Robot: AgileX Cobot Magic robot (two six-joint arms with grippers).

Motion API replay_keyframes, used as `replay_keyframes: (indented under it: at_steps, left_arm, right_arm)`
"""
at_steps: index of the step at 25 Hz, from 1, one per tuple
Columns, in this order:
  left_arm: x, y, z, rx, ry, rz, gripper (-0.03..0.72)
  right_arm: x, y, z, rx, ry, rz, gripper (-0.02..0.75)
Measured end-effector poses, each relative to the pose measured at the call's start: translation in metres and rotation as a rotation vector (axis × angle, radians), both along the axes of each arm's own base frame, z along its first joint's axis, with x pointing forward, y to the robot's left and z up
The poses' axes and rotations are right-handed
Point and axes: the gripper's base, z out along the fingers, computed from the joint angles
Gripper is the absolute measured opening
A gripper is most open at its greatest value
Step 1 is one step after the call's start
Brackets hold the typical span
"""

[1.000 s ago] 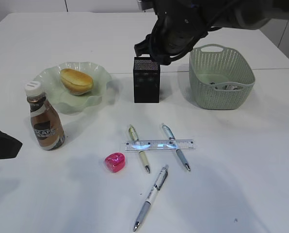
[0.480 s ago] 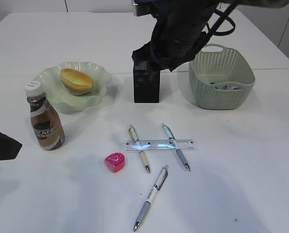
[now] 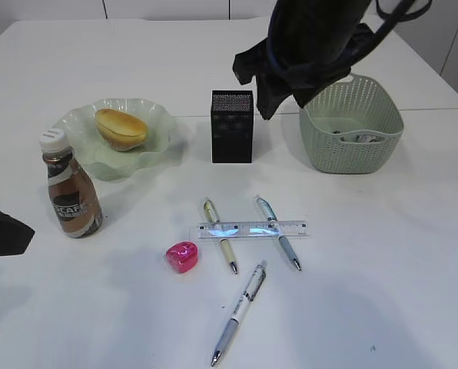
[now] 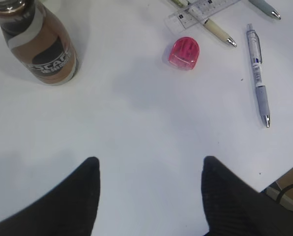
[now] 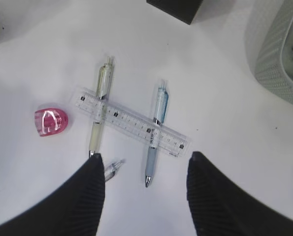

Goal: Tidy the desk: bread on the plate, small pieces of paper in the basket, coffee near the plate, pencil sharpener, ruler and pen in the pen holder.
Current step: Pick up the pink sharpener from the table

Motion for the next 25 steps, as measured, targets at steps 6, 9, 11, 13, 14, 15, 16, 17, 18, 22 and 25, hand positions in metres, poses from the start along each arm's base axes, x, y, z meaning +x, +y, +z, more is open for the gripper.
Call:
replay_keyframes:
  at_steps: [6,9,11,13,14,15,16,17,18,22,25]
  left_arm:
    - [-0.001,0.0,-0.001,0.005,0.018,-0.003,0.455]
    - [-0.003,0.001,-0.002,0.011,0.036,-0.007,0.456]
    - [-0.003,0.001,-0.002,0.011,0.038,-0.007,0.456]
    - [-0.003,0.001,-0.002,0.012,0.04,-0.007,0.456]
    - [-0.003,0.001,-0.002,0.012,0.04,-0.007,0.456]
    - [-0.003,0.001,-0.002,0.013,0.041,-0.008,0.456]
    - [-0.003,0.001,-0.002,0.013,0.041,-0.008,0.456]
    - [-0.003,0.001,-0.002,0.014,0.042,-0.01,0.455]
    - [-0.003,0.001,-0.002,0.014,0.042,-0.01,0.456]
    - [-0.002,0.0,-0.005,0.024,0.057,-0.019,0.456]
    - [0.0,-0.003,-0.009,0.015,0.08,-0.033,0.455]
  right_arm:
    - [-0.022,-0.01,0.015,-0.002,0.021,0.022,0.426]
    - [-0.039,-0.019,0.011,-0.023,0.048,0.039,0.425]
    - [-0.05,-0.024,0.006,-0.036,0.07,0.046,0.426]
    - [-0.065,-0.031,0.003,-0.03,0.079,0.05,0.426]
    - [-0.068,-0.033,0.001,-0.029,0.082,0.053,0.426]
    - [-0.079,-0.038,0.0,-0.021,0.078,0.061,0.426]
    - [-0.084,-0.04,0.0,-0.018,0.072,0.062,0.426]
    - [-0.09,-0.043,0.001,-0.016,0.068,0.062,0.426]
    - [-0.096,-0.046,0.001,-0.015,0.062,0.067,0.426]
    - [-0.12,-0.058,0.004,0.001,0.04,0.067,0.426]
    - [-0.13,-0.063,0.004,0.009,0.026,0.068,0.425]
